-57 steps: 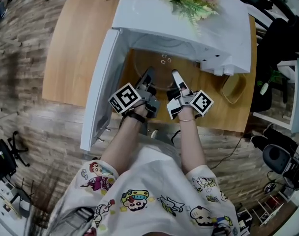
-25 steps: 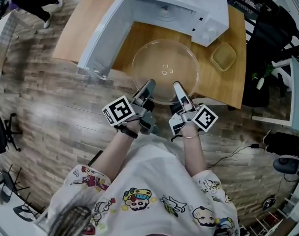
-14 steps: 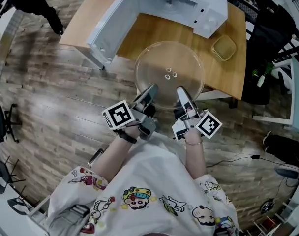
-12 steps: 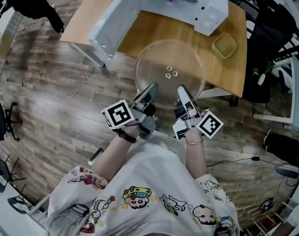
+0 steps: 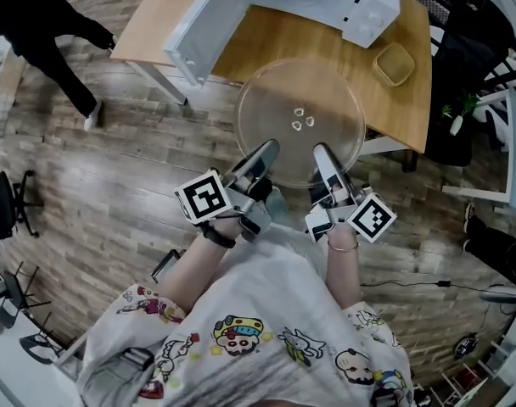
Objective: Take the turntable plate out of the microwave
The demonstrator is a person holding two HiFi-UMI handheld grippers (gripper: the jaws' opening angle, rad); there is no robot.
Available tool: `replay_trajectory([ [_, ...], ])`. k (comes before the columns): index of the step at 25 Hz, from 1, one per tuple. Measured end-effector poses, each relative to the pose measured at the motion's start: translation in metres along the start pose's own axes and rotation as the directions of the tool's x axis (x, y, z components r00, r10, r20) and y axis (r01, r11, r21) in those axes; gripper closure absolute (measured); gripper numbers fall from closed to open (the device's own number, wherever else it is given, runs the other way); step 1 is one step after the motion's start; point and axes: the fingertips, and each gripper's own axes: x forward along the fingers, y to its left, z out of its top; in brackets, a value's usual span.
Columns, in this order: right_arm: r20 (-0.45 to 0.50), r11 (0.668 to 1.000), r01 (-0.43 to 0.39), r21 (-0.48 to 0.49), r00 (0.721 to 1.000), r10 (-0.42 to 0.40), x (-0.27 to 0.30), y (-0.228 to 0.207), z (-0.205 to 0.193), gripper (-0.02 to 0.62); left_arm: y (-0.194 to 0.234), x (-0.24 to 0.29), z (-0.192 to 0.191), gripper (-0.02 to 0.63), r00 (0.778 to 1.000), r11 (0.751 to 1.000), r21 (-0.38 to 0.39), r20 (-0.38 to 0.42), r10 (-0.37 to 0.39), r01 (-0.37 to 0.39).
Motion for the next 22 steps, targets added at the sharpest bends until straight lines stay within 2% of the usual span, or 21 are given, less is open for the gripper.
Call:
replay_trajectory([
  [4, -0.002, 1.0, 0.008, -0.027, 1.0, -0.008, 0.006, 0.008, -0.001, 0.505, -0.003, -0.005, 0.006, 0.56, 1.0, 0.999, -0.05, -0.004, 0.0, 0.0],
  [11, 0.002, 1.0, 0.002, -0.011, 1.0, -0.002, 0.017, 0.016, -0.007, 0.502, -0.003, -0.013, 0.019, 0.56, 0.999, 1.0, -0.002, -0.035, 0.011, -0.011],
  [22, 0.017, 0.999, -0.002, -0.035, 1.0, 0.003, 0.029, 0.021, -0.003, 0.502, -0.008, -0.007, 0.033, 0.559, 0.998, 1.0, -0.003, -0.061, -0.019, 0.019],
])
